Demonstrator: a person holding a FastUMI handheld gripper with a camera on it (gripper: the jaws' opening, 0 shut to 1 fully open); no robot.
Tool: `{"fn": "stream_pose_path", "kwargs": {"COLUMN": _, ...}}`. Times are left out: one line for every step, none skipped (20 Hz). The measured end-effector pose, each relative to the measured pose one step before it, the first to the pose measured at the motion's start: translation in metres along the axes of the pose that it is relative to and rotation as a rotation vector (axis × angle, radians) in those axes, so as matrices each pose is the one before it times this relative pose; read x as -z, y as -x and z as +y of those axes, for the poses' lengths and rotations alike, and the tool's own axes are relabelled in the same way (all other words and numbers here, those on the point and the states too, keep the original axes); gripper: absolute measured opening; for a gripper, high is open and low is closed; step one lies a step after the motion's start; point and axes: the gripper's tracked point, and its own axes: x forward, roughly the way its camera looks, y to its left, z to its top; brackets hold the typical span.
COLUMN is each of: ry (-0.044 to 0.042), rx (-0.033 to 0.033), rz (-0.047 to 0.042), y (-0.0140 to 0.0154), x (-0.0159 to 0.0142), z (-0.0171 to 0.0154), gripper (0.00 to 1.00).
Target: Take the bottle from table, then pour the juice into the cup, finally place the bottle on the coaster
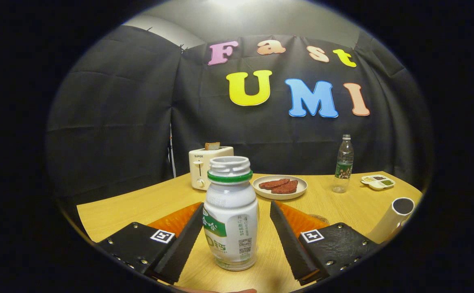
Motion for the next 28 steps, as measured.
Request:
{"fn": "stream_pose_path", "kwargs": {"ry": -0.00295, "rx": -0.00247, "rz": 0.00864, "y": -0.00232, "x": 0.00426, "z": 0.00182, "gripper": 0.97}}
{"fn": "stream_pose_path", "kwargs": {"ry": -0.00232, "rx": -0.00587, "rz": 0.0066, "y": -0.00339, "x": 0.00462, "z": 0.00226, "gripper": 0.95}}
{"fn": "stream_pose_path", "kwargs": {"ry": 0.00037, "rx": 0.00091, "rz": 0.00226, "y": -0.00204, "x": 0.00197, "z": 0.00188, "gripper": 0.9}}
{"fn": "stream_pose_path", "kwargs": {"ry": 0.00009, "rx": -0.00074, "rz": 0.0037, "y": -0.00203, "x": 0.00346, "z": 0.00122, "gripper": 0.9}}
{"fn": "stream_pose_path", "kwargs": {"ry": 0.00376, "rx": 0.00372, "rz": -0.00919, "y": -0.0013, "x": 0.00015, "z": 0.00059, "gripper": 0.8}}
{"fn": "stream_pose_path", "kwargs": {"ry": 0.00304, "rx": 0.00473, "rz": -0.00903, "y": 0.00139, "x": -0.00086, "z": -0.0007, "gripper": 0.78}}
{"fn": "stream_pose_path", "kwargs": {"ry": -0.00162, "rx": 0.00405, "rz": -0.00984, "y": -0.00085, "x": -0.00015, "z": -0.00058, "gripper": 0.77}}
{"fn": "stream_pose_path", "kwargs": {"ry": -0.00633, "rx": 0.00124, "rz": -0.00468, "y": -0.0015, "x": 0.00112, "z": -0.0001, "gripper": 0.76}}
{"fn": "stream_pose_path", "kwargs": {"ry": -0.0046, "rx": -0.00172, "rz": -0.00615, "y": -0.00033, "x": -0.00025, "z": 0.00027, "gripper": 0.75}}
{"fn": "stream_pose_path", "kwargs": {"ry": -0.00004, "rx": -0.00295, "rz": -0.0035, "y": -0.00065, "x": 0.00008, "z": 0.00074, "gripper": 0.75}}
{"fn": "stream_pose_path", "kwargs": {"ry": -0.00266, "rx": -0.00095, "rz": -0.00048, "y": -0.00014, "x": -0.00152, "z": -0.00043, "gripper": 0.73}}
{"fn": "stream_pose_path", "kwargs": {"ry": -0.00788, "rx": 0.00153, "rz": 0.00081, "y": -0.00053, "x": 0.00057, "z": -0.00168, "gripper": 0.73}}
{"fn": "stream_pose_path", "kwargs": {"ry": -0.00448, "rx": -0.0005, "rz": -0.00095, "y": 0.00132, "x": -0.0008, "z": -0.00122, "gripper": 0.7}}
{"fn": "stream_pose_path", "kwargs": {"ry": -0.01082, "rx": 0.00087, "rz": 0.00183, "y": -0.0007, "x": 0.00056, "z": -0.00118, "gripper": 0.69}}
{"fn": "stream_pose_path", "kwargs": {"ry": -0.0155, "rx": -0.0008, "rz": 0.00025, "y": -0.00011, "x": -0.00069, "z": -0.00096, "gripper": 0.69}}
{"fn": "stream_pose_path", "kwargs": {"ry": -0.01748, "rx": -0.00823, "rz": 0.00046, "y": -0.00023, "x": -0.0004, "z": 0.00013, "gripper": 0.69}}
{"fn": "stream_pose_path", "kwargs": {"ry": -0.02021, "rx": -0.01913, "rz": -0.00887, "y": 0.00033, "x": -0.00332, "z": 0.00183, "gripper": 0.69}}
{"fn": "stream_pose_path", "kwargs": {"ry": -0.02197, "rx": -0.0245, "rz": -0.01992, "y": 0.0006, "x": -0.00559, "z": 0.00325, "gripper": 0.69}}
{"fn": "stream_pose_path", "kwargs": {"ry": -0.02899, "rx": -0.01034, "rz": -0.01689, "y": 0.00052, "x": -0.00591, "z": 0.00023, "gripper": 0.69}}
{"fn": "stream_pose_path", "kwargs": {"ry": -0.03494, "rx": -0.01177, "rz": -0.01479, "y": 0.00076, "x": -0.0038, "z": -0.00031, "gripper": 0.69}}
{"fn": "stream_pose_path", "kwargs": {"ry": -0.03888, "rx": -0.00666, "rz": -0.01314, "y": -0.00057, "x": -0.00553, "z": 0.00046, "gripper": 0.69}}
{"fn": "stream_pose_path", "kwargs": {"ry": -0.03901, "rx": 0.00009, "rz": -0.01426, "y": -0.00111, "x": -0.00486, "z": -0.00161, "gripper": 0.69}}
{"fn": "stream_pose_path", "kwargs": {"ry": -0.03966, "rx": 0.00283, "rz": -0.01688, "y": 0.00003, "x": -0.00678, "z": -0.00217, "gripper": 0.69}}
{"fn": "stream_pose_path", "kwargs": {"ry": -0.04344, "rx": -0.00153, "rz": -0.017, "y": 0.00057, "x": -0.00496, "z": -0.00134, "gripper": 0.69}}
{"fn": "stream_pose_path", "kwargs": {"ry": -0.04922, "rx": -0.00147, "rz": -0.02068, "y": 0.00144, "x": -0.00491, "z": -0.00121, "gripper": 0.69}}
{"fn": "stream_pose_path", "kwargs": {"ry": -0.05203, "rx": -0.00501, "rz": -0.02208, "y": 0.00247, "x": -0.0051, "z": -0.00074, "gripper": 0.69}}
{"fn": "stream_pose_path", "kwargs": {"ry": -0.05199, "rx": -0.00109, "rz": -0.02345, "y": 0.00173, "x": -0.00652, "z": -0.00281, "gripper": 0.69}}
{"fn": "stream_pose_path", "kwargs": {"ry": -0.05176, "rx": 0.00116, "rz": -0.02421, "y": 0.00046, "x": -0.00804, "z": -0.00527, "gripper": 0.69}}
